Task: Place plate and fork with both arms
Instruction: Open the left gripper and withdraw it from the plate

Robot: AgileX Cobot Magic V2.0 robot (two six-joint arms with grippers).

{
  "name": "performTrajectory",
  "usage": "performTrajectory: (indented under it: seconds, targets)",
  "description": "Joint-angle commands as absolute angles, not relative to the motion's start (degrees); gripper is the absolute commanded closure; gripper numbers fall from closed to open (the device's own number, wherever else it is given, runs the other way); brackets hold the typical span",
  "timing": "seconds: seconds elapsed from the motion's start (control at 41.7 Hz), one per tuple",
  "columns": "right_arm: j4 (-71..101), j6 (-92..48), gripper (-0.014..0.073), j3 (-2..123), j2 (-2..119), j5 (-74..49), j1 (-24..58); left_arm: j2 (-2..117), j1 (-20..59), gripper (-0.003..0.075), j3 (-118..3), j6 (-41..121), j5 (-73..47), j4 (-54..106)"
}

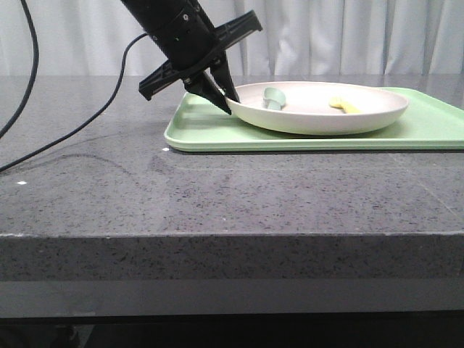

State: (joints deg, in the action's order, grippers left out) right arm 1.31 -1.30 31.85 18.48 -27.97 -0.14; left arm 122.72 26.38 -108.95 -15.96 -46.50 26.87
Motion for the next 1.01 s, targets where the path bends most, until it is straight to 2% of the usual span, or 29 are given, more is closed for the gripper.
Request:
performTrajectory:
  seconds: [0.0, 0.096, 0.383, 0.599, 0.695, 0.983]
  targets:
    - [1.39, -1.76, 0.0044, 33.82, 19.37, -23.44, -0.55, 119.17, 26.98, 0.0482, -110.94, -16.66, -42.98, 28.74]
    - [1.39, -1.76, 0.0044, 33.82, 19.37, -23.44, -0.55, 119.17, 26.98, 0.0423, -110.94, -16.66, -42.42, 28.74]
    - [1.39, -1.76, 0.0044, 33.82, 19.37, -23.63, -0.55, 115.28, 26.98, 0.0424, -110.94, -6.03, -42.36, 26.88]
    - [1.39, -1.76, 0.0044, 33.82, 19.37, -23.83, -0.55, 105.79, 26.98, 0.0424, -108.28, -2.26, -44.71, 16.1]
    - [1.39, -1.76, 0.0044, 33.82, 19.37, -23.83, -0.55, 99.11, 26.98, 0.0425, -102.4, -1.45, -42.81, 11.91]
    - [1.44, -1.76, 0.0044, 33.82, 19.37, -23.82, -0.55, 74.35, 26.98, 0.0425, -73.84, -1.42, -32.14, 0.0]
